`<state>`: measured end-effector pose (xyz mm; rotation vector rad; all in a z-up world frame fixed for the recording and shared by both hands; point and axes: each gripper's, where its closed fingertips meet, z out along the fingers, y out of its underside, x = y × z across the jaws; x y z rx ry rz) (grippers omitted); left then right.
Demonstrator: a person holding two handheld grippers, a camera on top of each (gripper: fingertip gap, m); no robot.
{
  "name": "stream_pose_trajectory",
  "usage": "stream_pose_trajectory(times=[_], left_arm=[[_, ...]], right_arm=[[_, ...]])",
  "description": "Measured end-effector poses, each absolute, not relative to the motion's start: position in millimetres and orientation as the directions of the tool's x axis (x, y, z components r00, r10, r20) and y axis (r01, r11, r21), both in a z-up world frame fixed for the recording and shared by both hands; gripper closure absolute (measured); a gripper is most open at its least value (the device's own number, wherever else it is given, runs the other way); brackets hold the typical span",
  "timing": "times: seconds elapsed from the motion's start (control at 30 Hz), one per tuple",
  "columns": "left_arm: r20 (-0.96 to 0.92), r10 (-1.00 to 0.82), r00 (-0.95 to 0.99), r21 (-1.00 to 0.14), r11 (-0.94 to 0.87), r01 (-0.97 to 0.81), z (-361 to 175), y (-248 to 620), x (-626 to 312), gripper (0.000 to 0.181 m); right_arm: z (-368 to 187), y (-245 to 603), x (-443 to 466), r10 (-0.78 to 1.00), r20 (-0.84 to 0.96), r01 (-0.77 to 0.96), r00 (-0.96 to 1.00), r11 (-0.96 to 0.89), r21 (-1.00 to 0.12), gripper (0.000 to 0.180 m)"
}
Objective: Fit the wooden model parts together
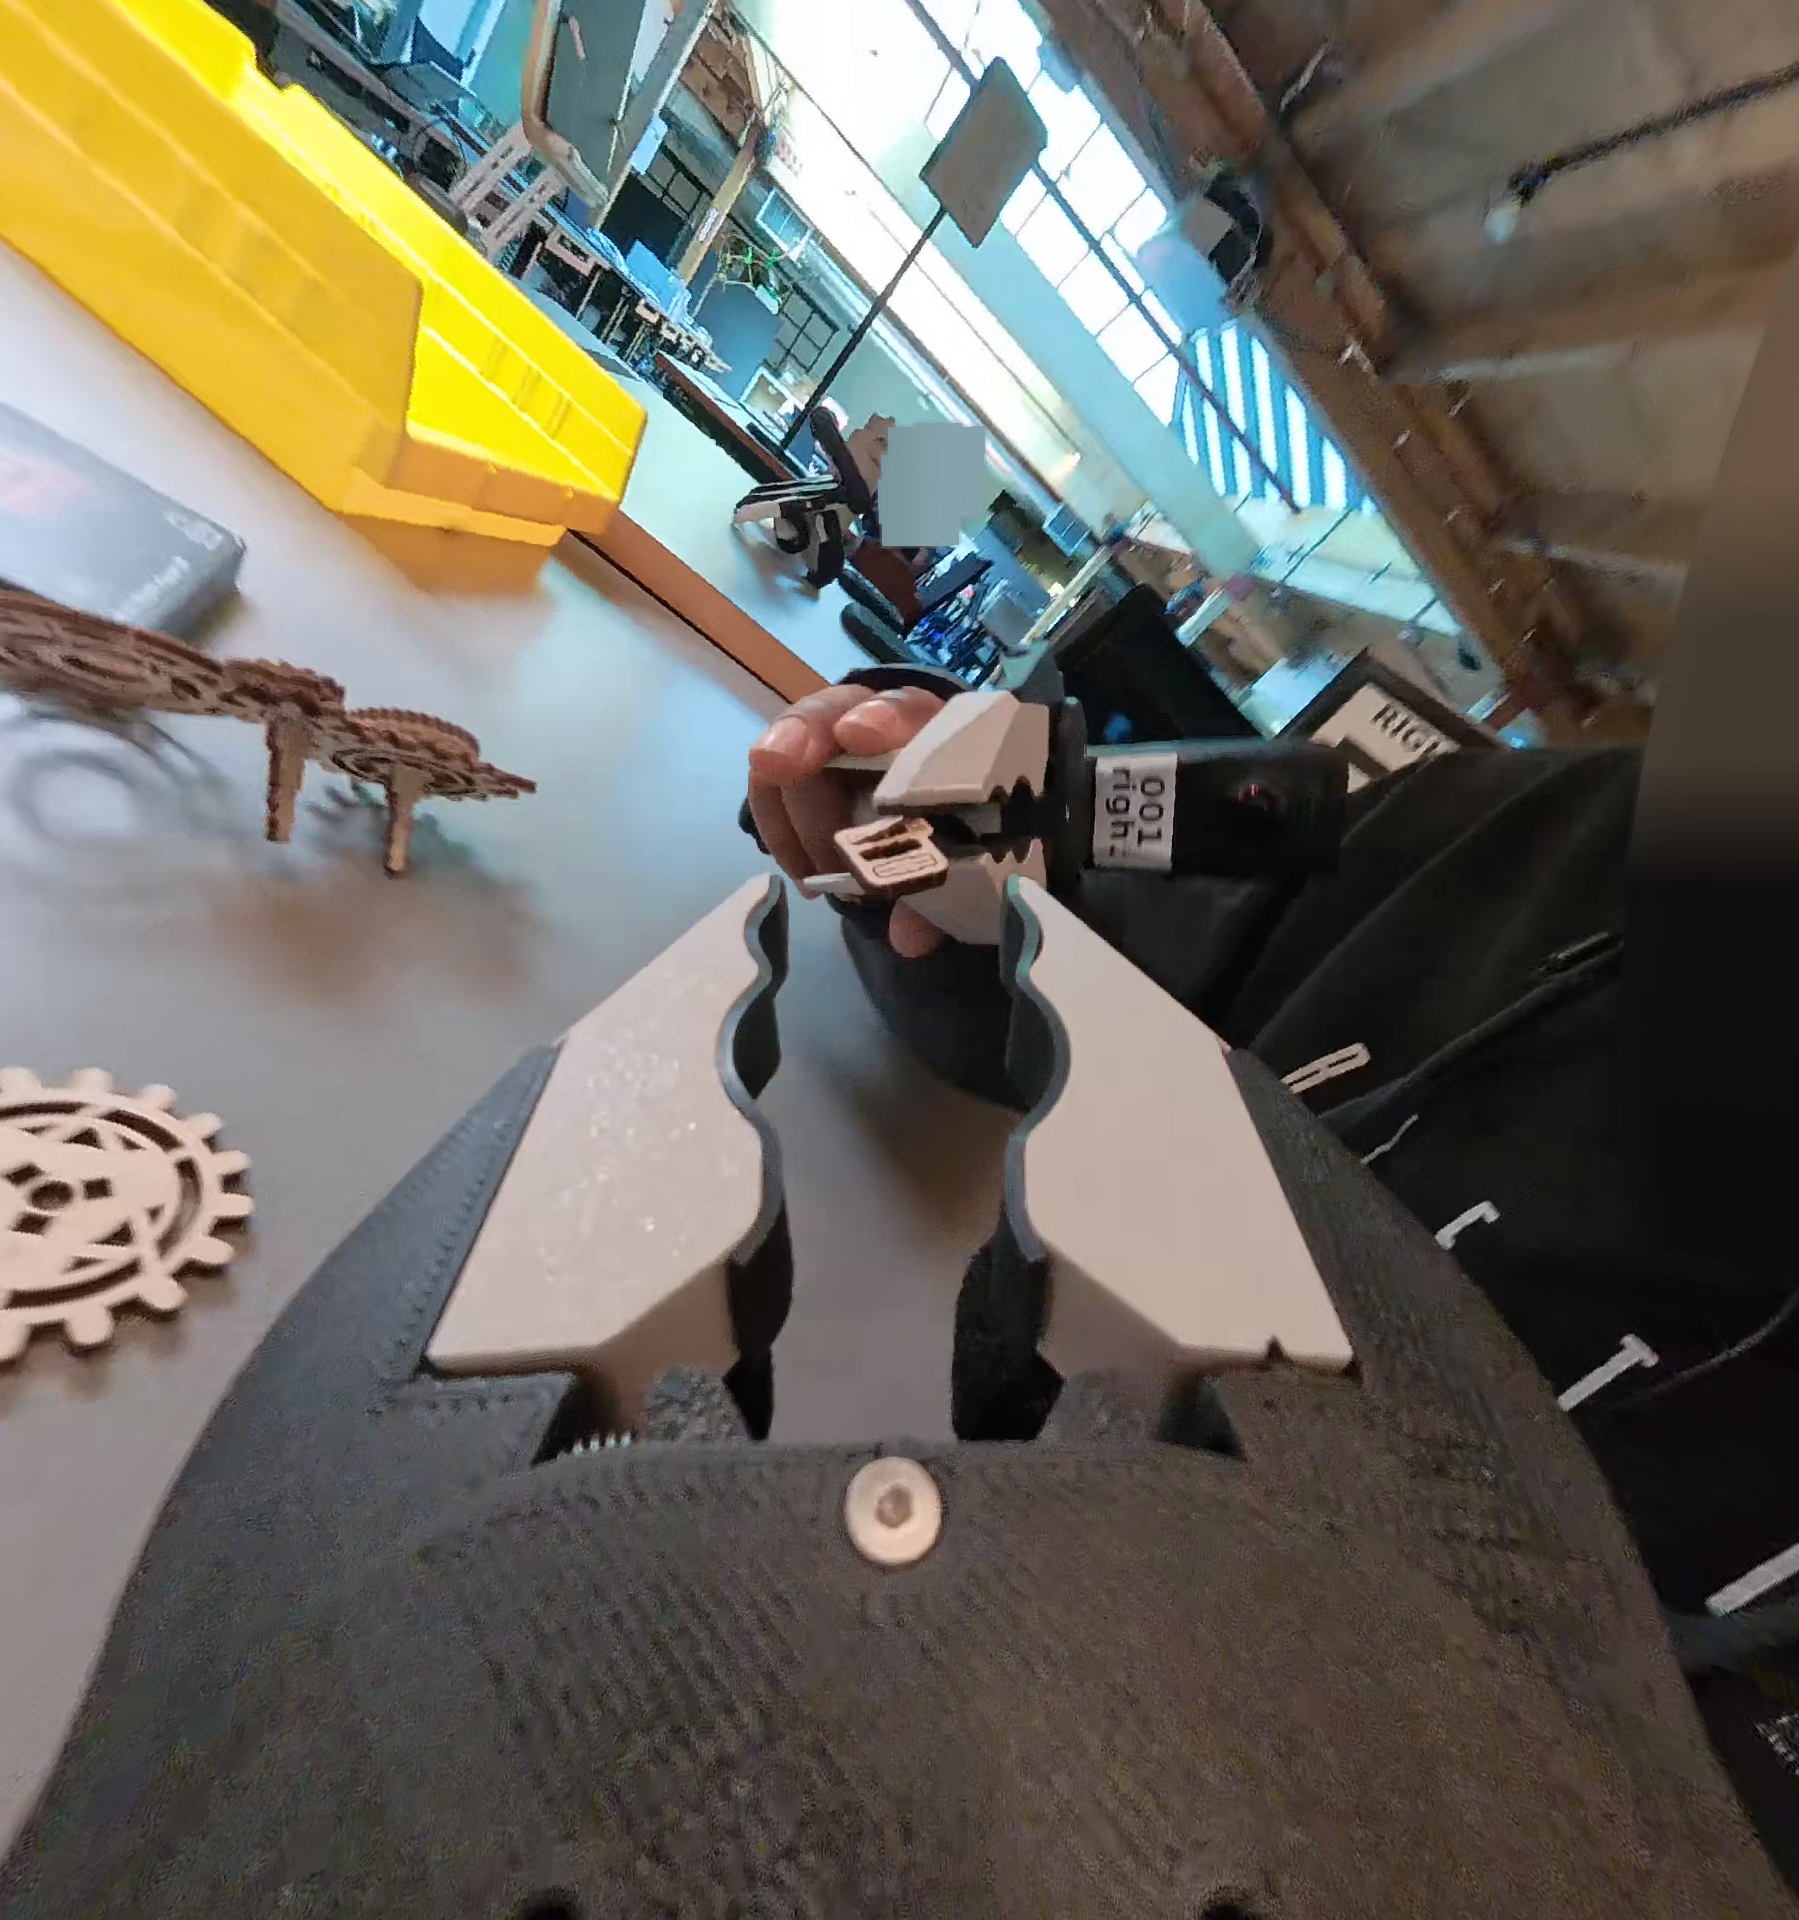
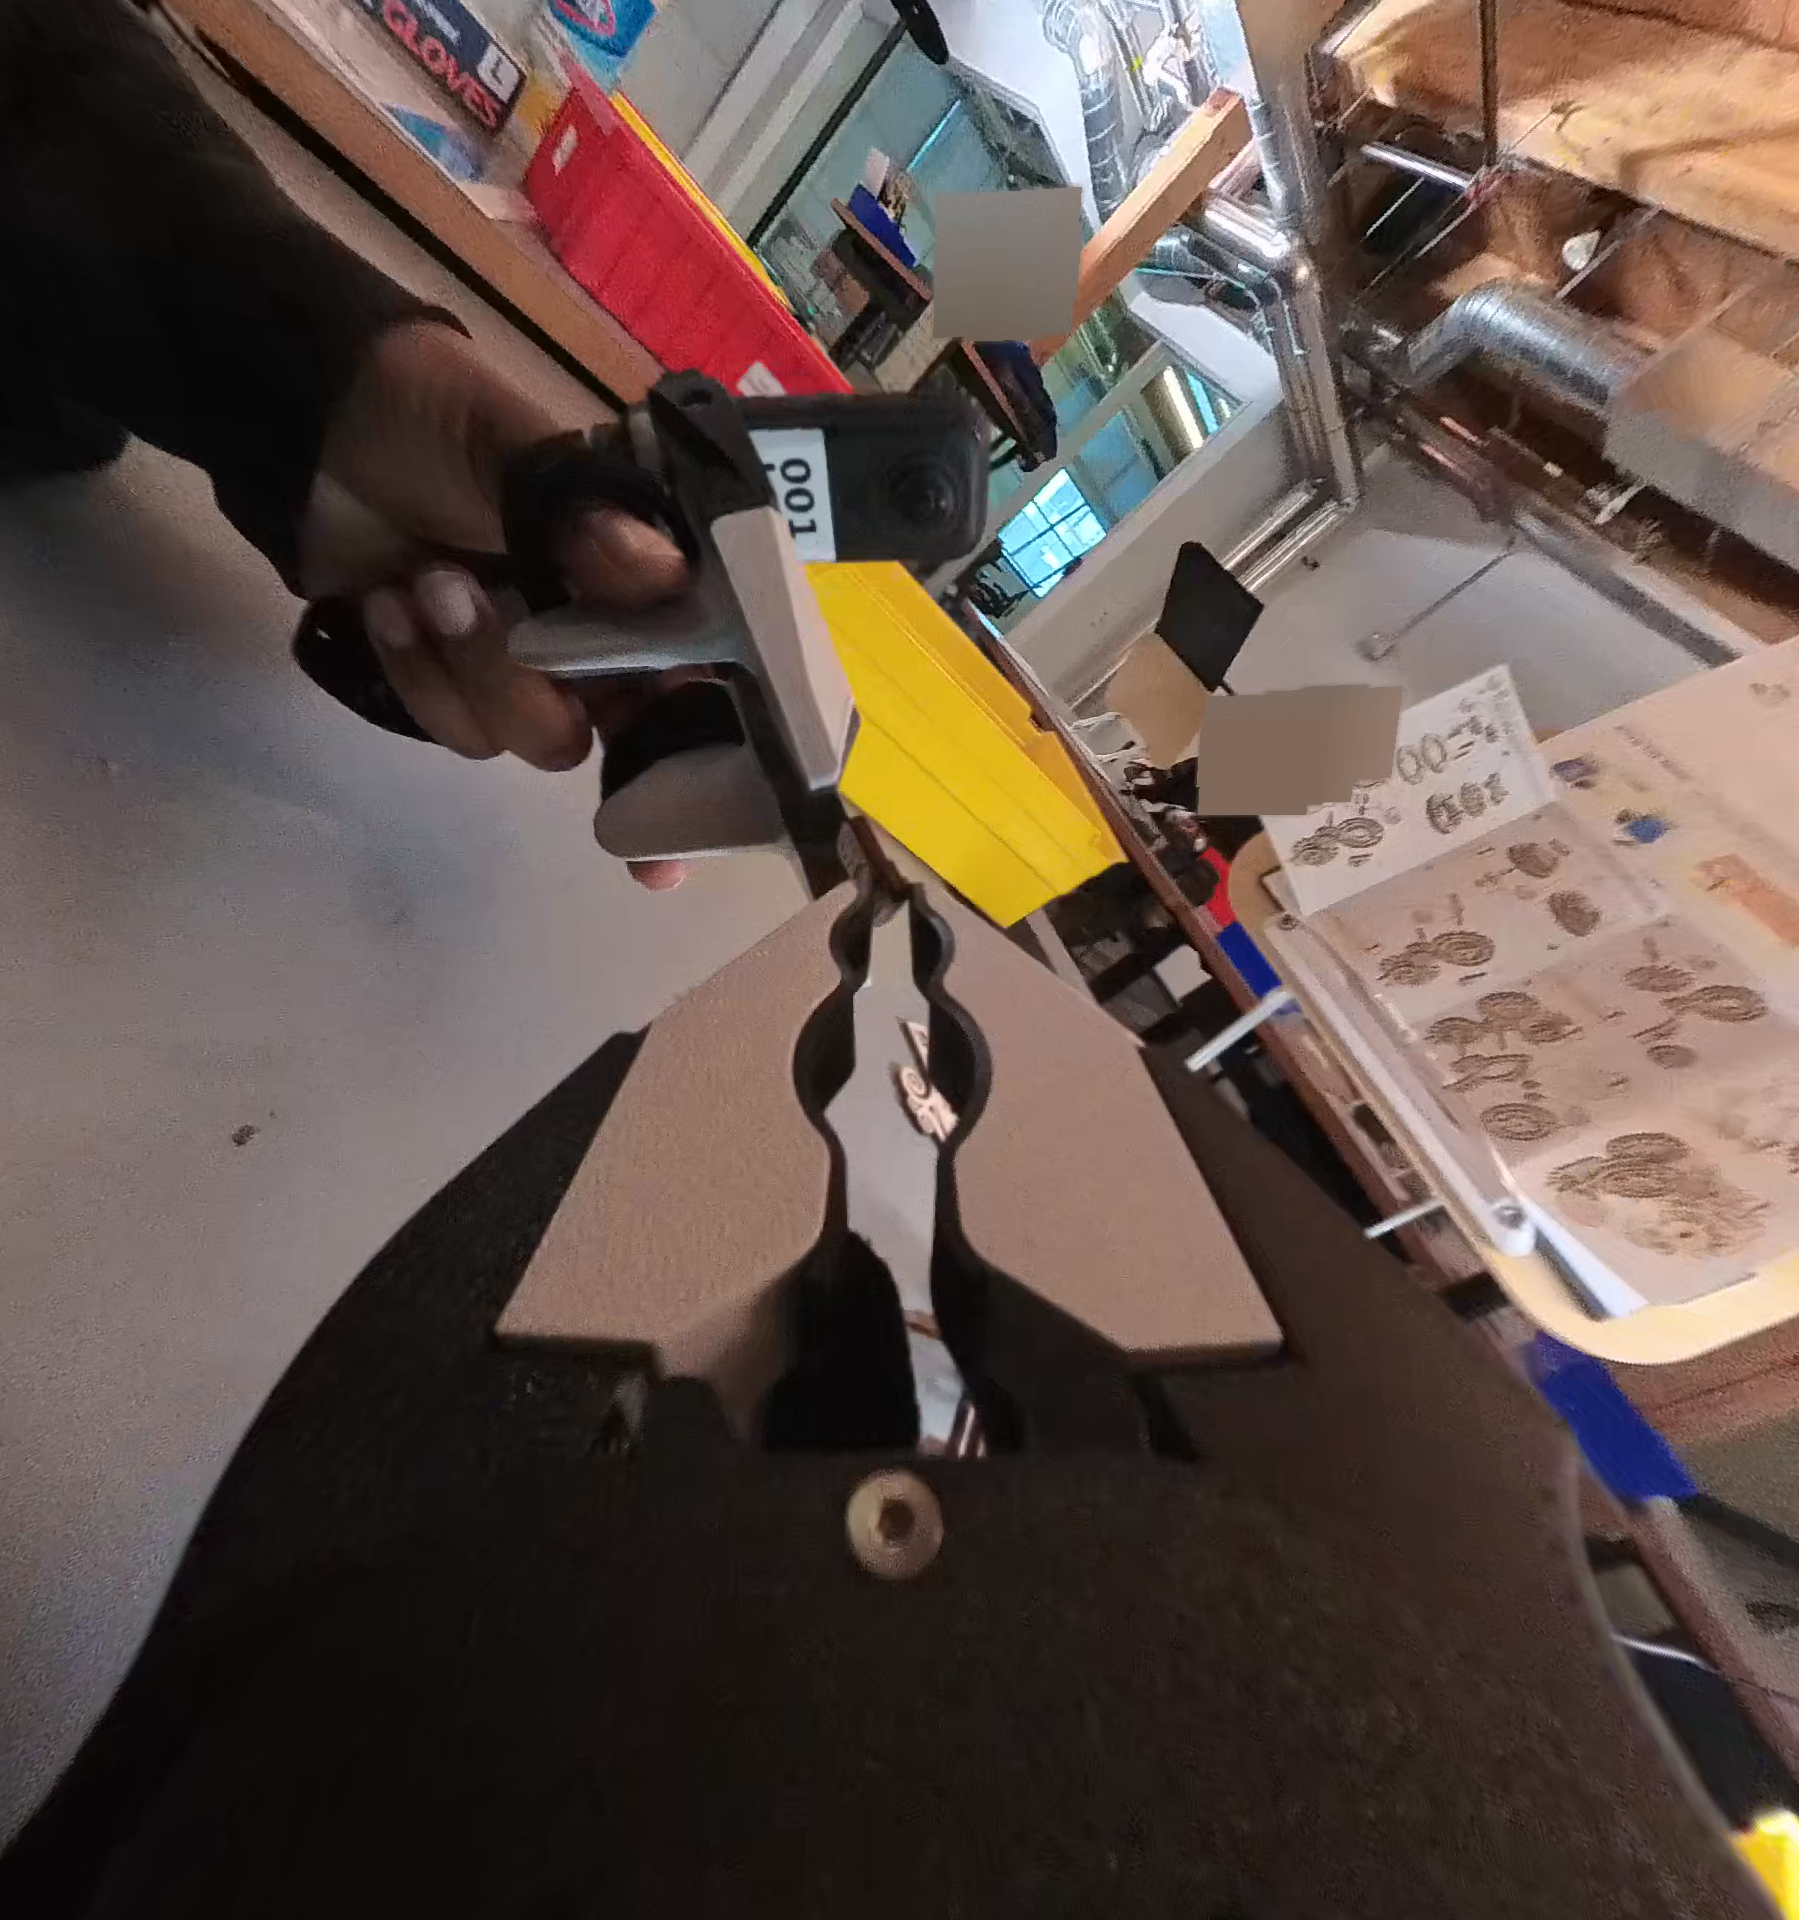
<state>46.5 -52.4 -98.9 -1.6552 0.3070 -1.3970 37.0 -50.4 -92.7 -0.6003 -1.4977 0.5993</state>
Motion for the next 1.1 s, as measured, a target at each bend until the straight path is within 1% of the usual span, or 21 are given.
stream_pose_trajectory(times=[0.03, 0.07, 0.17, 0.23, 0.33, 0.4, 0.47, 0.5, 0.57, 0.63, 0.7, 0.83, 0.93, 1.1], left_arm=[[0.668, -0.677, 0.308, -0.74, -0.561, 0.372, -99, -52, 47, 0.142], [0.68, -0.672, 0.293, -0.728, -0.569, 0.384, -98, -52, 48, 0.147], [0.656, -0.681, 0.325, -0.753, -0.561, 0.343, -103, -54, 49, 0.166], [0.616, -0.693, 0.376, -0.787, -0.525, 0.323, -102, -53, 46, 0.166], [0.524, -0.716, 0.461, -0.851, -0.468, 0.24, -106, -52, 43, 0.166], [0.452, -0.727, 0.517, -0.888, -0.421, 0.185, -107, -51, 40, 0.166], [0.367, -0.736, 0.569, -0.923, -0.366, 0.121, -108, -50, 37, 0.166], [0.319, -0.733, 0.601, -0.937, -0.341, 0.081, -109, -48, 35, 0.166], [0.196, -0.721, 0.665, -0.959, -0.283, -0.025, -114, -46, 31, 0.166], [0.069, -0.697, 0.714, -0.964, -0.232, -0.133, -119, -43, 30, 0.166], [-0.019, -0.679, 0.734, -0.959, -0.196, -0.205, -121, -41, 32, 0.166], [-0.139, -0.636, 0.759, -0.943, -0.148, -0.297, -122, -38, 32, 0.166], [-0.212, -0.613, 0.761, -0.926, -0.124, -0.358, -124, -38, 31, 0.167], [-0.318, -0.574, 0.754, -0.895, -0.081, -0.439, -123, -37, 31, 0.167]], right_arm=[[-93, -52, 36, 0.659, 0.752, 0.01, 0.005, 0.752, -0.659, 0.176], [-93, -54, 35, 0.631, 0.776, 0.01, 0.008, 0.776, -0.631, 0.175], [-94, -57, 33, 0.594, 0.804, 0.017, 0.022, 0.804, -0.594, 0.176], [-94, -56, 33, 0.624, 0.781, 0.007, 0.008, 0.781, -0.624, 0.176], [-100, -57, 32, 0.711, 0.701, 0.002, -0.054, 0.702, -0.712, 0.175], [-103, -54, 32, 0.818, 0.565, 0.008, -0.109, 0.569, -0.823, 0.176], [-107, -54, 33, 0.913, 0.352, 0.03, -0.205, 0.365, -0.93, 0.173], [-106, -52, 35, 0.942, 0.238, 0.045, -0.239, 0.255, -0.966, 0.172], [-103, -49, 35, 0.958, 0.0, 0.089, -0.286, 0.027, -0.996, 0.168], [-100, -46, 33, 0.944, -0.174, 0.135, -0.28, -0.14, -0.981, 0.166], [-101, -42, 30, 0.94, -0.244, 0.161, -0.237, -0.21, -0.964, 0.168], [-110, -45, 23, 0.929, -0.317, 0.218, -0.191, -0.275, -0.936, 0.17], [-113, -42, 21, 0.931, -0.329, 0.222, -0.16, -0.29, -0.931, 0.175], [-114, -42, 20, 0.917, -0.372, 0.234, -0.145, -0.333, -0.913, 0.174]])
